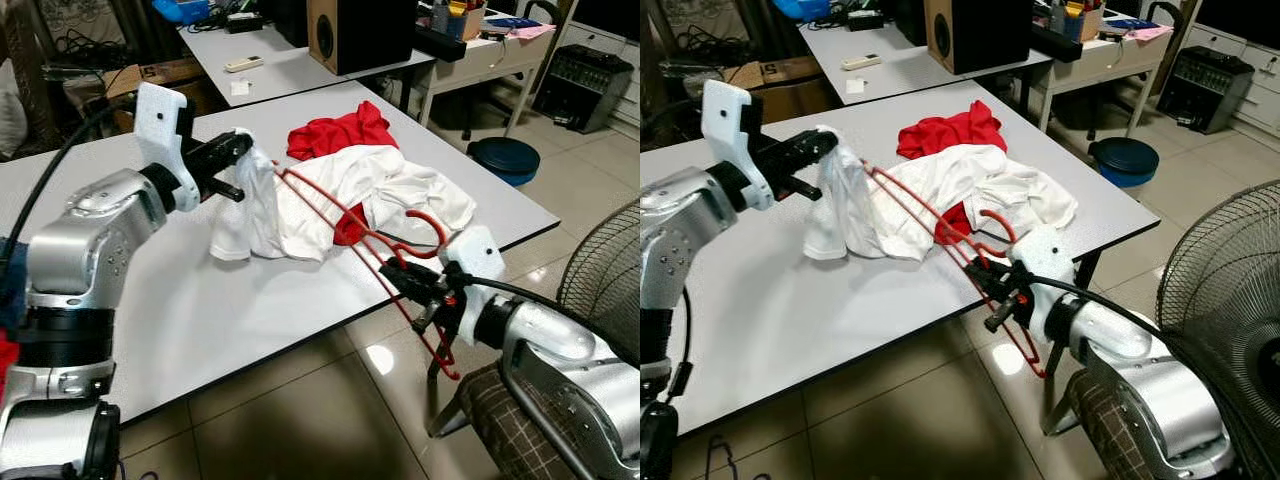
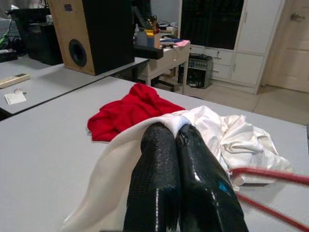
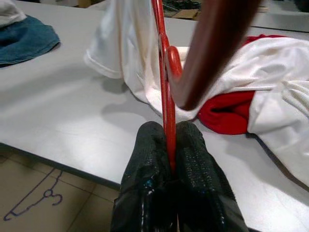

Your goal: Hang hanger

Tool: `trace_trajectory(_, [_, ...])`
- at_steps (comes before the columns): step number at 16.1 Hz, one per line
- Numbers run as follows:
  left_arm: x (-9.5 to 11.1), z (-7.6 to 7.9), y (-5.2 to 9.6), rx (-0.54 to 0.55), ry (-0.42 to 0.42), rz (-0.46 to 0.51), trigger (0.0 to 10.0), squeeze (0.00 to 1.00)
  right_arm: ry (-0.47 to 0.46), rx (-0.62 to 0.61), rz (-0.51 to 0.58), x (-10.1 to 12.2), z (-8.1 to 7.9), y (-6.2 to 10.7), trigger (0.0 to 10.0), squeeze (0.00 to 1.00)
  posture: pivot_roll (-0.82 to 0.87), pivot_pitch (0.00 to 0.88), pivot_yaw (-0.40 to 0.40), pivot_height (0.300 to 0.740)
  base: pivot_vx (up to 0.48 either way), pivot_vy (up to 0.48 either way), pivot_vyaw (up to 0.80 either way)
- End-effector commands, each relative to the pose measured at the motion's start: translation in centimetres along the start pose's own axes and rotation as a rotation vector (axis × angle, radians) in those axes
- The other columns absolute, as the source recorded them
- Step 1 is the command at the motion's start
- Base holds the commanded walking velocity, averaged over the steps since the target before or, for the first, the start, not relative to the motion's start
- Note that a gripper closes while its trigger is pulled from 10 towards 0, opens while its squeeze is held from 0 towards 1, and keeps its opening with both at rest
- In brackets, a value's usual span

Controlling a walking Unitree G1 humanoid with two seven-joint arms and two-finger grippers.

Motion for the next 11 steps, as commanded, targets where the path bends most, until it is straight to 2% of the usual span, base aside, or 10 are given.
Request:
trace_trajectory(1, [0.1,-0.5,0.3,0.042,-0.011,-0.001,0.0,0.00,-0.005,0.029,-0.002,0.2,-0.4,-0.2,10.0,0.00,-0.10,0.000,0.069,0.740,0.000,0.000,0.00])
trace_trajectory(6, [0.2,-1.5,0.5,0.119,-0.012,0.001,0.0,0.00,-0.013,0.038,-0.028,-0.1,-0.4,0.3,10.0,0.00,-0.10,0.000,0.068,0.740,0.000,0.000,0.00])
trace_trajectory(8, [0.3,-1.5,0.4,0.119,-0.012,0.003,0.0,0.00,-0.014,0.045,-0.038,-0.2,-0.5,0.4,10.0,0.00,-0.10,0.000,0.069,0.740,0.000,0.000,0.00])
trace_trajectory(11, [0.7,-0.6,0.1,0.071,-0.002,0.023,0.0,0.00,-0.018,0.043,-0.031,-0.1,-0.4,0.0,10.0,0.00,-0.10,0.000,0.068,0.740,0.000,0.000,0.00])
Point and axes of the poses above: a point about 5 cm out from each wrist's last joint towards the gripper, its own y axis pointing back from the gripper into the wrist, its own x axis along the axis of the wrist's last joint, z = x × y, the point moved 2 cm from there along -y, pointing out of the wrist towards the gripper, and after that the axes turned 14 degrees about -y, right-handed, at the moved point
